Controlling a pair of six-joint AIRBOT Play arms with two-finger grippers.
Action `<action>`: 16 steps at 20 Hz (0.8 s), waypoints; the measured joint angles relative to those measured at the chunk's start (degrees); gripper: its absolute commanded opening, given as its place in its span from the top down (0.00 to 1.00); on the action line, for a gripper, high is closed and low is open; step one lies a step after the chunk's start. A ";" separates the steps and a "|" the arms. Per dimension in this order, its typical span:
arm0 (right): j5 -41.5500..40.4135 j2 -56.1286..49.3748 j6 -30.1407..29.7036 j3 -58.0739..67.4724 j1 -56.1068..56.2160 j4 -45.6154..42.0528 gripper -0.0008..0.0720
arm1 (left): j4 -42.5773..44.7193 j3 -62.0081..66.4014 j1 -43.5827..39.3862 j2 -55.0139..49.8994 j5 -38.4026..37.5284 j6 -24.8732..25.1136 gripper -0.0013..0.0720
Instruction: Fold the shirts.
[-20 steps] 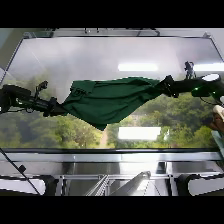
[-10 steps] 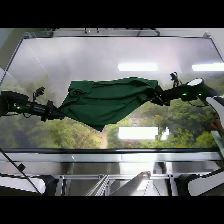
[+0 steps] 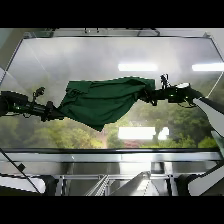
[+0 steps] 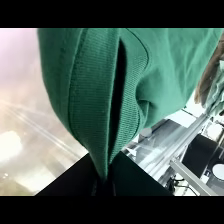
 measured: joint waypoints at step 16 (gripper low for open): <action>9.22 64.17 -8.85 0.07 -20.70 4.96 0.96 | -22.14 39.52 0.07 33.59 11.19 0.39 0.95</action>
